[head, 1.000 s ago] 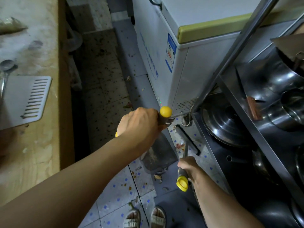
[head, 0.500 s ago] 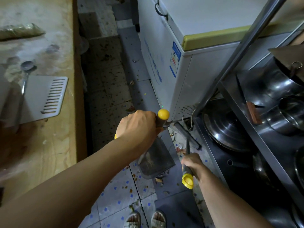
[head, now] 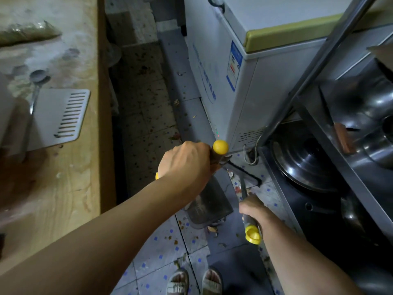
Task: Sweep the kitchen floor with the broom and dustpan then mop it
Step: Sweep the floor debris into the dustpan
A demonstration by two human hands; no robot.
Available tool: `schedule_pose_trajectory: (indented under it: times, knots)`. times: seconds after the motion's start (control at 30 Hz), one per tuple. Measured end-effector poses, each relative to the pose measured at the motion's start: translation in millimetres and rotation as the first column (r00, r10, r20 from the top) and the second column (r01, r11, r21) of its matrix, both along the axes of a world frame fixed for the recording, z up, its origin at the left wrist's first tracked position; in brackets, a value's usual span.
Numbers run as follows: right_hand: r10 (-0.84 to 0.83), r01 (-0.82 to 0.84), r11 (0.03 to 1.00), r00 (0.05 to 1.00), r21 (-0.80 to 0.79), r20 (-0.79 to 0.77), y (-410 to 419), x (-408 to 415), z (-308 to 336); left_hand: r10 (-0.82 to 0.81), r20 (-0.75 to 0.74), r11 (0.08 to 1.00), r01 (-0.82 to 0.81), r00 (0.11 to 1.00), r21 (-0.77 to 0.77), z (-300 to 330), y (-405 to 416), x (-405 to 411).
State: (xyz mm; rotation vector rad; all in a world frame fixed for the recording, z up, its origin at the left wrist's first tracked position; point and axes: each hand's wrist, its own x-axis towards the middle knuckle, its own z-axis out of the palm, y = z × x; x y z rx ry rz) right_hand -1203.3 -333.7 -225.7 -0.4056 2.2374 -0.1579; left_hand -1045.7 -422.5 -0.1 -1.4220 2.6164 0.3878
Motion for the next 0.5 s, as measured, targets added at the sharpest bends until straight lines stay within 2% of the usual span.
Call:
schedule_pose_trajectory:
  times: [0.27,0.5]
  knots:
    - [-0.034,0.032,0.992,0.999,0.121,0.017,58.8,4.7,18.9,-0.031,-0.007,0.999,0.032,0.999,0.029,6.0,2.3,4.8]
    - [-0.047,0.043,0.993,0.998,0.114,0.034,83.7,7.6,39.6,-0.116,0.003,0.993,0.116,0.993,0.029,10.1,6.9,5.1]
